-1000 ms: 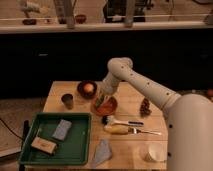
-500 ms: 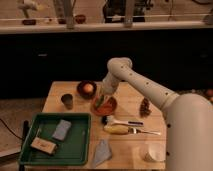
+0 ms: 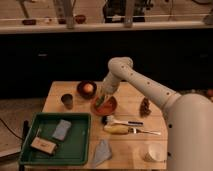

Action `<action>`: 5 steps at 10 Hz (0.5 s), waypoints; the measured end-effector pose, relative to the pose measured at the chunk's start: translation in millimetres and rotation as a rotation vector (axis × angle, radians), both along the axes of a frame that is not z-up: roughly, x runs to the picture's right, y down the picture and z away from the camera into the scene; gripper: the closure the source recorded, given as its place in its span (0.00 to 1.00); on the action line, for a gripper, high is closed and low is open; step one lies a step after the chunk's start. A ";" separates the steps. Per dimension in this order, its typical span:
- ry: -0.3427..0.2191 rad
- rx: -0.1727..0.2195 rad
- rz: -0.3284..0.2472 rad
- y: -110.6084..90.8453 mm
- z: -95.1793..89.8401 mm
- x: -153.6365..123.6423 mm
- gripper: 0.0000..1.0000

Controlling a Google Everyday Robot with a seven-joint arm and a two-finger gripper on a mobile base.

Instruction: Place pepper in red bowl

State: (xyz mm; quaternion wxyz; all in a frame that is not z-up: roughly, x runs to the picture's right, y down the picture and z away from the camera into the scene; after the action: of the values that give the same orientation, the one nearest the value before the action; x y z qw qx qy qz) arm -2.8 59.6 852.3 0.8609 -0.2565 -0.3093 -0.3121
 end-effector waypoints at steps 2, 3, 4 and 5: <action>0.002 -0.005 0.004 -0.9 -0.3 2.0 0.48; 0.003 -0.009 0.005 -0.7 0.2 2.5 0.38; 0.004 -0.012 0.006 -0.7 0.4 2.7 0.28; 0.005 -0.013 0.006 -1.0 0.4 3.4 0.21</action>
State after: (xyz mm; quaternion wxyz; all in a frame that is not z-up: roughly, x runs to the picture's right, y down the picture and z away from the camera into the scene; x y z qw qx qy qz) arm 0.6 58.6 852.6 0.8609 -0.2621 -0.3100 -0.3068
